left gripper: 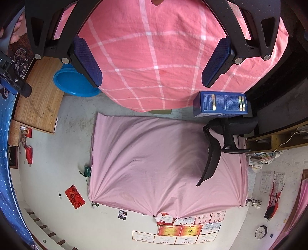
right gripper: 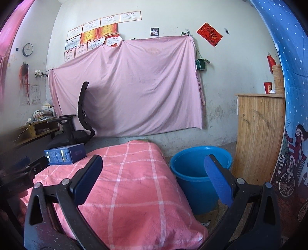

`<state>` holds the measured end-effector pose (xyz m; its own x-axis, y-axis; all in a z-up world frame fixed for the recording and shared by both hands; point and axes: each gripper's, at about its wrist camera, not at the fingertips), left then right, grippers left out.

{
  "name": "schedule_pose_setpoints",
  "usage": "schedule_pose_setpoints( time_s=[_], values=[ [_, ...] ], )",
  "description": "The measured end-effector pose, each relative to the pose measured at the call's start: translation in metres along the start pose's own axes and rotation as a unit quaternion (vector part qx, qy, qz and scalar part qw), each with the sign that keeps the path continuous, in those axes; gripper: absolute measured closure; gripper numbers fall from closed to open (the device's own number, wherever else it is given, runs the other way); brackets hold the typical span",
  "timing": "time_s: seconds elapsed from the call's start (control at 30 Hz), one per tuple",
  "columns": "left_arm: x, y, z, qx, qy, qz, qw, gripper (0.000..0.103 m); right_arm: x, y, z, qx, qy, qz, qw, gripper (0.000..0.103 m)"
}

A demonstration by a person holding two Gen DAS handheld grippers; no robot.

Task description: Collect trash

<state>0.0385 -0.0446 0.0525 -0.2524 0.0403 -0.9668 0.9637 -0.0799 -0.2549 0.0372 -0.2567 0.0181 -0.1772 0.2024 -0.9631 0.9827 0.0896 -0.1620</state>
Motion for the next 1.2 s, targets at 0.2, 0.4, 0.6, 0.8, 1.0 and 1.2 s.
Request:
schedule_pose_setpoints(
  time_s=[0.2, 0.4, 0.6, 0.8, 1.0, 1.2],
  values=[
    [0.023, -0.016, -0.007, -0.020, -0.003, -0.005, 0.9998, 0.002, 0.024, -0.010, -0.011, -0.001, -0.004, -0.014, 1.000, 0.000],
    [0.044, -0.029, -0.011, -0.031, 0.007, -0.006, 0.9995, 0.002, 0.046, -0.016, -0.018, 0.001, -0.013, -0.039, 0.999, 0.000],
    [0.056, -0.029, -0.010, -0.026, 0.016, -0.012, 0.9995, 0.002, 0.052, -0.015, -0.020, 0.001, -0.019, -0.045, 0.999, 0.000],
    [0.060, -0.025, -0.008, -0.022, 0.021, -0.020, 0.9993, 0.002, 0.056, -0.010, -0.020, 0.004, -0.025, -0.052, 0.998, 0.000],
    [0.062, -0.019, -0.011, -0.023, 0.020, -0.025, 0.9993, 0.002, 0.057, -0.007, -0.018, 0.005, -0.022, -0.053, 0.998, 0.000],
    [0.060, -0.015, -0.015, -0.023, 0.019, -0.027, 0.9992, 0.002, 0.056, -0.007, -0.015, 0.006, -0.020, -0.051, 0.998, 0.000]
  ],
)
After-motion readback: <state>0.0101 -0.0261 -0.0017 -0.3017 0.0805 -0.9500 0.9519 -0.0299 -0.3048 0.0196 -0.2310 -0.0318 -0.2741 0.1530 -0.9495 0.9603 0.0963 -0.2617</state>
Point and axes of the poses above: each gripper's, at about its wrist camera, not at the fingertips, and y roughly the way its jaws point, z to its right, x to its underside, and after that the axes turned 6 degrees about y, right-handed
